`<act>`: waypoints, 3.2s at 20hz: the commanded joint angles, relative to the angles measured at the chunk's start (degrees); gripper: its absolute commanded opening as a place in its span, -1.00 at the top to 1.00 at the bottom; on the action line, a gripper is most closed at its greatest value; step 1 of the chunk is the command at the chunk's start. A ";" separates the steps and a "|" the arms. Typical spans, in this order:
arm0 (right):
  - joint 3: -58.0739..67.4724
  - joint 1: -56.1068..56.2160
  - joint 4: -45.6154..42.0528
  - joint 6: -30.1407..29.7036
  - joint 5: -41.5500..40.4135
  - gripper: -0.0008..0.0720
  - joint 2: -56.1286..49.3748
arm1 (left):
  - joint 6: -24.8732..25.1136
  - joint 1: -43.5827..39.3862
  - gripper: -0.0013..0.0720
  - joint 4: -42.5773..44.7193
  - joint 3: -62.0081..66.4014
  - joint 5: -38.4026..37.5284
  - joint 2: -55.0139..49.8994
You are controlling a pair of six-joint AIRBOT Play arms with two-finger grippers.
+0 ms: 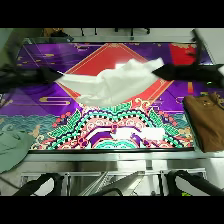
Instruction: Fold the shirts.
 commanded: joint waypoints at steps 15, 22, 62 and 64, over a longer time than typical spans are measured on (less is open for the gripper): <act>-27.19 2.82 17.14 -18.27 -2.71 0.92 -3.41 | 7.21 -4.81 0.92 2.93 -47.28 23.98 24.72; -26.60 -3.63 15.54 -21.07 -10.54 -0.12 -16.15 | 10.75 -15.13 0.92 3.37 -48.57 34.45 1.33; -18.03 25.42 4.59 -11.19 -26.95 0.93 -6.75 | 12.85 -6.47 0.92 3.08 -34.32 21.24 -0.11; -13.38 18.71 4.63 -11.19 -24.17 0.93 1.14 | 12.46 0.20 0.92 1.68 -27.65 15.67 7.34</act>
